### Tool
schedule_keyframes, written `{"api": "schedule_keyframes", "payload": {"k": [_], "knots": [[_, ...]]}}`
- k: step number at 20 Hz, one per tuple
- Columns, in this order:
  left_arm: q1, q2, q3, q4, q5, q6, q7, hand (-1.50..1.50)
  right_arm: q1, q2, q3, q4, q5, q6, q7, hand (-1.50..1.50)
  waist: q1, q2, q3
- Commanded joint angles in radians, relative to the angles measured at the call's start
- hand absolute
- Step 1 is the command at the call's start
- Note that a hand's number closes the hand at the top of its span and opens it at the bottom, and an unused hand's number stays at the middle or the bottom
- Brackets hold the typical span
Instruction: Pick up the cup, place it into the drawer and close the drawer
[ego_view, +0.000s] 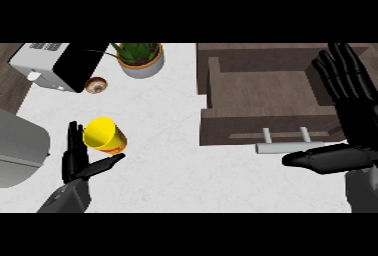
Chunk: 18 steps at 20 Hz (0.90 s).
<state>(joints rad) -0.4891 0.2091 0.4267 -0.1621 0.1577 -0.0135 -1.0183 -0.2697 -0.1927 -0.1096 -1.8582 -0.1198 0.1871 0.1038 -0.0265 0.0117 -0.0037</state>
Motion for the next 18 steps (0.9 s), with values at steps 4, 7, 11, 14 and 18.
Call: {"api": "schedule_keyframes", "payload": {"k": [4,7,11,14,18], "knots": [[-0.052,0.001,0.002,0.012,0.008,-0.133,0.006,-1.50,-0.032,-0.017,-0.022,0.011,-0.026,0.001,0.054,-1.50,-0.007,0.003,-0.001],[-0.045,0.009,-0.008,-0.017,0.007,-0.230,-0.025,1.50,-0.027,0.001,-0.005,0.008,0.016,-0.022,0.022,-1.50,0.003,-0.001,0.000],[-0.018,-0.040,-0.001,-0.049,-0.022,0.118,-0.185,1.50,-0.020,-0.006,-0.004,0.014,0.008,-0.002,0.008,-1.50,-0.003,0.003,0.000],[-0.053,-0.013,0.011,-0.070,-0.025,0.207,-0.183,1.50,-0.046,-0.010,-0.010,0.002,-0.001,-0.011,0.042,-1.50,-0.004,0.000,0.000],[-0.046,-0.025,0.002,-0.071,-0.033,0.073,-0.228,1.50,-0.054,-0.043,-0.059,0.101,-0.032,0.037,-0.022,-1.50,0.003,0.002,0.001]]}}
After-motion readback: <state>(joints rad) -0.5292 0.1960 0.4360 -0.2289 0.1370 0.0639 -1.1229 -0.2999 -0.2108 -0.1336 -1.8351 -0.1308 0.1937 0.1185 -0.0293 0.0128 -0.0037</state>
